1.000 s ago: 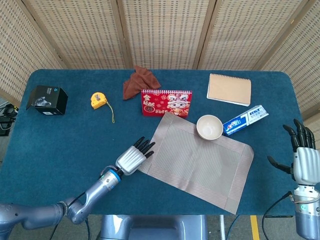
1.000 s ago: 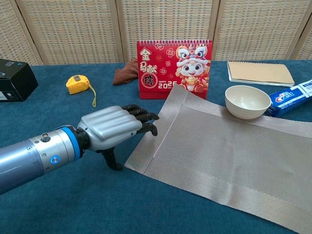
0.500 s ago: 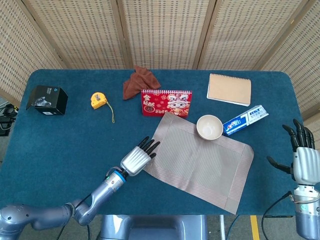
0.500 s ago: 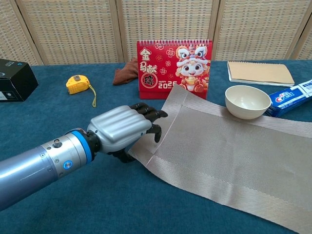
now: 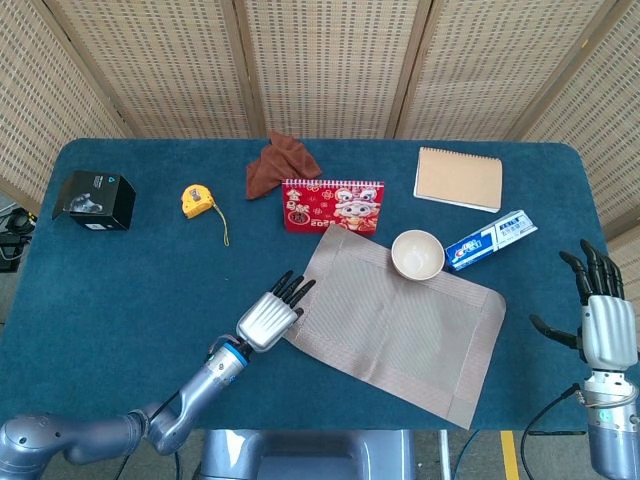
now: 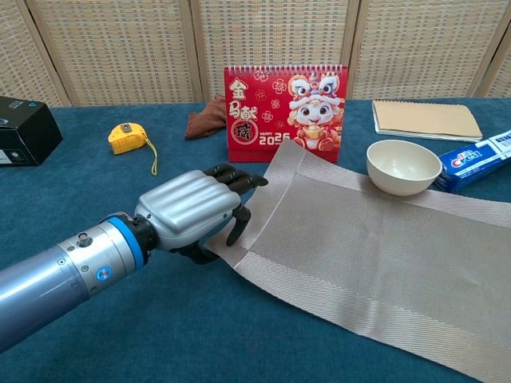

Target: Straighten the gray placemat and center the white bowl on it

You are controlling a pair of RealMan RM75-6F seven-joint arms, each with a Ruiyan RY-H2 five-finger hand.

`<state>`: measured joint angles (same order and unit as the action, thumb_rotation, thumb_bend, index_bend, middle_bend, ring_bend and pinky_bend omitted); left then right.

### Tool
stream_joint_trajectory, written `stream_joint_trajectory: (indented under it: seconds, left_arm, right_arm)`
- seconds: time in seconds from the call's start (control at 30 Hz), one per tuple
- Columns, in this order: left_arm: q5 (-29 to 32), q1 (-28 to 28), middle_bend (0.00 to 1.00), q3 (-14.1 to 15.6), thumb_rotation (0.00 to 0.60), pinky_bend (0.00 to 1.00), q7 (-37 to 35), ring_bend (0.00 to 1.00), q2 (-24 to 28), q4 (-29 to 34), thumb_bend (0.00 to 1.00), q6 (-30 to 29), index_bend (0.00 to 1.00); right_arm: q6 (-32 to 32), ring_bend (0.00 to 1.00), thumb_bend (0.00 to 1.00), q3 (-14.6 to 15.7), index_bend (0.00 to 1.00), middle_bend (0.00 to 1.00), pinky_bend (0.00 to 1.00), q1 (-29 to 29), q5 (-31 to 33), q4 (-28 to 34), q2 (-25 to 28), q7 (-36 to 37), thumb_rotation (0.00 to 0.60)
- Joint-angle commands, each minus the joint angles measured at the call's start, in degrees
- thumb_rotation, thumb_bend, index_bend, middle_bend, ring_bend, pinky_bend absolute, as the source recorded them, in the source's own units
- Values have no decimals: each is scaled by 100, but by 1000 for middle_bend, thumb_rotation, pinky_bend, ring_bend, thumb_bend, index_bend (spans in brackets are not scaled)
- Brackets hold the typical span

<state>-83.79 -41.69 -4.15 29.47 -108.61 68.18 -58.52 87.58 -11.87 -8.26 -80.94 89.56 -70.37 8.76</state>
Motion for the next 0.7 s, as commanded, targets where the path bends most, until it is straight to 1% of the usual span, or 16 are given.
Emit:
stream_joint_trajectory:
  seconds: [0.03, 0.23, 0.5, 0.7]
  left_arm:
    - [-12, 27, 0, 25, 600, 0, -14, 0, 21, 20, 438, -34, 681]
    - [-51, 160, 0, 152, 600, 0, 50, 0, 184, 273, 439, -161, 688]
    - [-16, 473, 0, 400, 600, 0, 435, 0, 631, 924, 442, -393, 693]
    - [10, 706, 0, 554, 600, 0, 492, 0, 895, 1121, 446, -569, 699]
  right_arm:
    - [-1, 0, 172, 2, 186, 0, 0, -1, -4, 3, -1, -5, 600]
    - [11, 0, 172, 18, 186, 0, 0, 2, -36, 21, -3, -31, 600]
    - [34, 0, 172, 62, 186, 0, 0, 8, -106, 50, -23, -98, 600]
    - [50, 0, 173, 112, 186, 0, 0, 11, -170, 64, -64, -191, 600]
